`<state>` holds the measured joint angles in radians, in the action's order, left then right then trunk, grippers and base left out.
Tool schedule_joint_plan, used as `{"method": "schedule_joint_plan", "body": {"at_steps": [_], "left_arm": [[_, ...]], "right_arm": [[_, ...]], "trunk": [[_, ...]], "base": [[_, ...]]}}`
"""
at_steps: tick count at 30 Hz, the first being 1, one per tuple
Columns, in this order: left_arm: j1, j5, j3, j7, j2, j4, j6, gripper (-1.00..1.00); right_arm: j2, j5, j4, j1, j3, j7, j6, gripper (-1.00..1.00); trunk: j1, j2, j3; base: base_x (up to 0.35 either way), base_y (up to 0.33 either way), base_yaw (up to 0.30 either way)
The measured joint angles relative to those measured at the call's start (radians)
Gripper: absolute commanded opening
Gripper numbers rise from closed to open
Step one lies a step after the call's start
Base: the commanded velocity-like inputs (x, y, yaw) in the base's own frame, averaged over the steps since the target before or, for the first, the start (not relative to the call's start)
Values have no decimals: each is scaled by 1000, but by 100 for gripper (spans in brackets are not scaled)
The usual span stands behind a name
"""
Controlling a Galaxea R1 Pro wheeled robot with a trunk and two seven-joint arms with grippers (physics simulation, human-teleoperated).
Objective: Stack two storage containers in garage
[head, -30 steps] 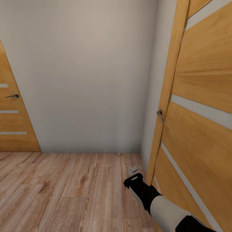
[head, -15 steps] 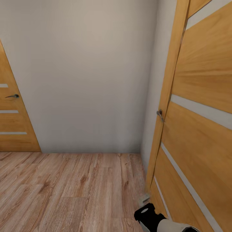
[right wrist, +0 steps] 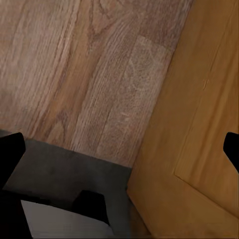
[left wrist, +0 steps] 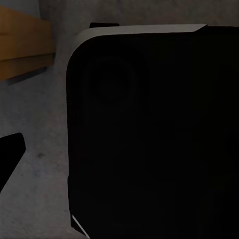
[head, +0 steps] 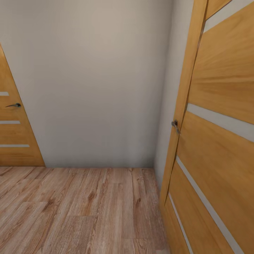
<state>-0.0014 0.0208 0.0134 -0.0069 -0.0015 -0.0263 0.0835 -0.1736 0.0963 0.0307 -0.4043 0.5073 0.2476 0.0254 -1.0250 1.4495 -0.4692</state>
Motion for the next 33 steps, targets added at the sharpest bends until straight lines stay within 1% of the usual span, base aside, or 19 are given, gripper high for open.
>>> {"method": "schedule_joint_plan", "body": {"at_steps": [5, 8, 9, 12, 13, 14, 15, 16, 17, 19, 20, 21, 23, 26, 29, 33], "left_arm": [[0, 0, 0, 0, 0, 0, 0, 100], [0, -1, 0, -1, -1, 0, 0, 100], [0, -1, 0, -1, -1, 0, 0, 100], [0, -1, 0, -1, -1, 0, 0, 100], [0, -1, 0, -1, -1, 0, 0, 100], [0, -1, 0, -1, -1, 0, 0, 100], [0, -1, 0, -1, -1, 0, 0, 100], [0, -1, 0, -1, -1, 0, 0, 100], [0, -1, 0, -1, -1, 0, 0, 100], [0, -1, 0, -1, -1, 0, 0, 100], [0, -1, -1, -1, -2, 0, 0, 100], [0, -1, -1, -1, -2, 0, 0, 100], [0, -1, -1, -1, -2, 0, 0, 100], [0, -1, -1, -1, -1, 0, 0, 100], [0, -1, -1, 0, 0, 0, -1, 100], [0, -1, -1, 0, 0, 0, -1, 100]], "right_arm": [[0, -1, -1, 67, 2, 0, -35, 100], [0, -2, -1, 90, 2, 0, -49, 100], [4, -2, -1, 98, 2, 0, -57, 100], [35, -2, -2, 130, 2, 1, -80, 100], [40, -2, -2, 135, 3, 1, -84, 100], [51, -2, -1, 143, 3, 1, -90, 100], [67, -1, -2, 157, 2, 0, -97, 100], [73, -2, -2, 161, 3, 0, -99, 100], [86, -1, -1, 170, 2, -3, -102, 100], [114, 1, -1, 181, 2, -22, -114, 100], [134, 4, -1, 185, 2, -48, -126, 100], [141, 5, -1, 186, 2, -58, -129, 100], [167, 8, 0, 188, 2, -99, -136, 100], [191, 10, 0, 193, 1, -135, -139, 100], [214, 10, 0, 216, 1, -149, -143, 100], [221, 10, 0, 237, 1, -154, -144, 100]], "trunk": [[0, 0, 0], [0, 0, 0], [0, 0, 0], [0, 0, 0], [0, 0, 0], [0, 0, 0], [0, 0, 0], [0, 0, 0], [0, 0, 0], [0, 0, 0], [0, 0, 0], [0, 0, 0], [0, 0, 0], [0, 0, 0], [0, 0, 0], [0, 0, 0]], "base": [[0, 0, 0], [0, 0, 0], [0, 0, 0], [0, 0, 0], [0, 0, 0], [0, 0, 0], [0, 0, 0], [0, 0, 0], [0, 0, 0], [0, 0, 0], [0, 0, 0], [0, 0, 0], [0, 0, 0], [0, 0, 0], [0, 0, 0], [0, 0, 0]]}}
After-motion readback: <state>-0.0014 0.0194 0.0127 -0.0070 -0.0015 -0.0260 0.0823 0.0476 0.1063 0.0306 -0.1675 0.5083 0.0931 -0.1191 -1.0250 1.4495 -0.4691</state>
